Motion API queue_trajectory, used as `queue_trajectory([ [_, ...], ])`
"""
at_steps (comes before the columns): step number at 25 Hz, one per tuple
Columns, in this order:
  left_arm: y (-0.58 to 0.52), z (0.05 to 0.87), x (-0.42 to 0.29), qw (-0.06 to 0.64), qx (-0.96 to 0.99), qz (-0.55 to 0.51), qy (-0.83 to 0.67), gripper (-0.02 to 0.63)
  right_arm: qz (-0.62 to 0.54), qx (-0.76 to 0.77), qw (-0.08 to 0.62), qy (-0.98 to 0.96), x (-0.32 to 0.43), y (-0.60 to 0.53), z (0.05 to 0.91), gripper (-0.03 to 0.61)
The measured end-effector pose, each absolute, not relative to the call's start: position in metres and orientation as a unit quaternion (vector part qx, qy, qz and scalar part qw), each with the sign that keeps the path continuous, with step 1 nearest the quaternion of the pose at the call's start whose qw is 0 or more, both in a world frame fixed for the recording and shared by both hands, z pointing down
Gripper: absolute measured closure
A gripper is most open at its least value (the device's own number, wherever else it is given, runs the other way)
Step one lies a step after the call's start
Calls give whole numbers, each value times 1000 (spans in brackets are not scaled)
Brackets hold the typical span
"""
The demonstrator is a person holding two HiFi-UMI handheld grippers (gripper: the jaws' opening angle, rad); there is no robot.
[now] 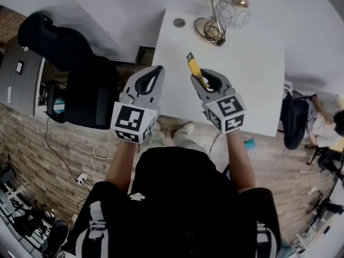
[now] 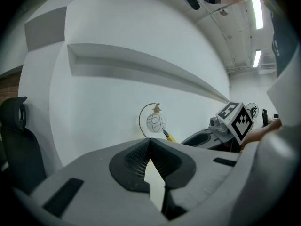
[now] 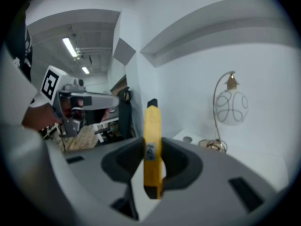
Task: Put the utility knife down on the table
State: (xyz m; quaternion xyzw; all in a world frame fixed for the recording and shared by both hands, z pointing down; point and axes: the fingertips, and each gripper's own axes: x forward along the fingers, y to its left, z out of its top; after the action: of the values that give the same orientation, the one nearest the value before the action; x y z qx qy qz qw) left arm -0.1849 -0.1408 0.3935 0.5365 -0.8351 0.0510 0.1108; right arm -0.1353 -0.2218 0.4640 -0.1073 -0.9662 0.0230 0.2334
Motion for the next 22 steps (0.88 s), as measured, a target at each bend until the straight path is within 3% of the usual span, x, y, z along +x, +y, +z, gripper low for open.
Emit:
queue_trajectory([
  [16, -118, 427, -196, 144, 531, 52, -833, 595, 44, -180, 355, -916, -137, -174, 570, 442],
  [22, -101, 444, -201, 164, 511, 50, -842, 595, 2, -219, 426, -878, -126, -160, 613, 442],
])
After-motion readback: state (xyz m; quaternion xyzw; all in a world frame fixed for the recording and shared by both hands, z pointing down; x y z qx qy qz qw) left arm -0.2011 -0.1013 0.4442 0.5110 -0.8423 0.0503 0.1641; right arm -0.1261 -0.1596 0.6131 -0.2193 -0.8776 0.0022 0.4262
